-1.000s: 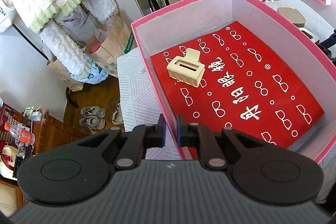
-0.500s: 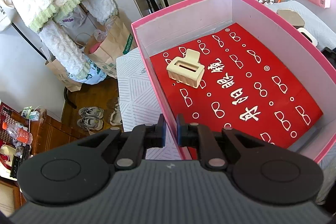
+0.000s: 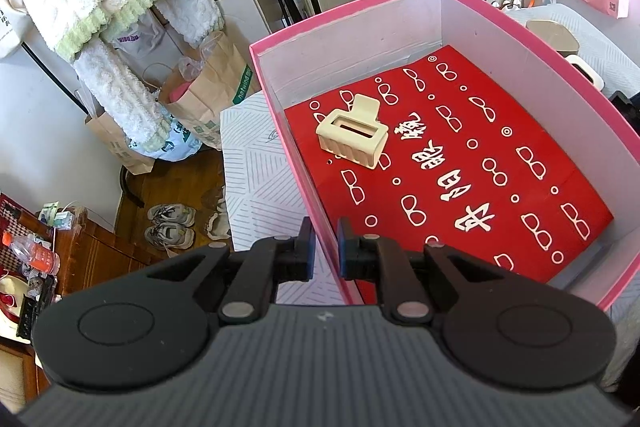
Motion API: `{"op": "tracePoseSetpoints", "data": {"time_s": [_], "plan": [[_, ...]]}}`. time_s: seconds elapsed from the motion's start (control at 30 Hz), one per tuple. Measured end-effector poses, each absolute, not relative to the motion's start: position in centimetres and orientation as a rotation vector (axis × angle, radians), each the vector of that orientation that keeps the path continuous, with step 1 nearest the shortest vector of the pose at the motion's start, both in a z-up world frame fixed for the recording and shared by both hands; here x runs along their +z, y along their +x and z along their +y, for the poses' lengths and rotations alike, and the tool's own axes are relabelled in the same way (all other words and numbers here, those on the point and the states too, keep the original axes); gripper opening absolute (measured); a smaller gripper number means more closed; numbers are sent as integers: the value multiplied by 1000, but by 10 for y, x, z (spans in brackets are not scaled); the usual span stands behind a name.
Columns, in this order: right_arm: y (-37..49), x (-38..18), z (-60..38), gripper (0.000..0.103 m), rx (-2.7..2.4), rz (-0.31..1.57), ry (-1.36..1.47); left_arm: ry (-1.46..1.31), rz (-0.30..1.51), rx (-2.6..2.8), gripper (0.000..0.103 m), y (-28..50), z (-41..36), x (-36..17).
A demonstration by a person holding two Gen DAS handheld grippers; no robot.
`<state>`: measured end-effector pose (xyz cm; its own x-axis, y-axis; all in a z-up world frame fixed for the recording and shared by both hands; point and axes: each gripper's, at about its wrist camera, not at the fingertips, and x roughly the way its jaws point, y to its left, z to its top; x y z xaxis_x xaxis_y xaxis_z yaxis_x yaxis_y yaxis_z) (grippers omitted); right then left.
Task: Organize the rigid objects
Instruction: 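Close the right gripper on the black phone case, then carry the black case into the pink box and release it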
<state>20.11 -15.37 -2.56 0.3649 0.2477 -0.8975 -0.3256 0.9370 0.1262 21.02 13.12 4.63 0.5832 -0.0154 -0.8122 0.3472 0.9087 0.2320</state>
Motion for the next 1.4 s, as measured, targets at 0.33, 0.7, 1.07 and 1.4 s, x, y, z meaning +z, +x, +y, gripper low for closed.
{"op": "tracePoseSetpoints", "data": {"time_s": [0.33, 0.7, 1.07, 1.4], "plan": [[205, -24, -162, 99, 329, 1104, 19, 386, 930, -220, 12, 211, 131, 46], [193, 16, -162, 98, 323, 1020, 6, 368, 934, -236, 11, 212, 135, 47], [222, 94, -88, 99, 530, 812, -168, 363, 914, -256, 11, 210, 138, 49], [296, 44, 22, 98, 639, 897, -456, 330, 909, -250, 11, 211, 141, 49]]}}
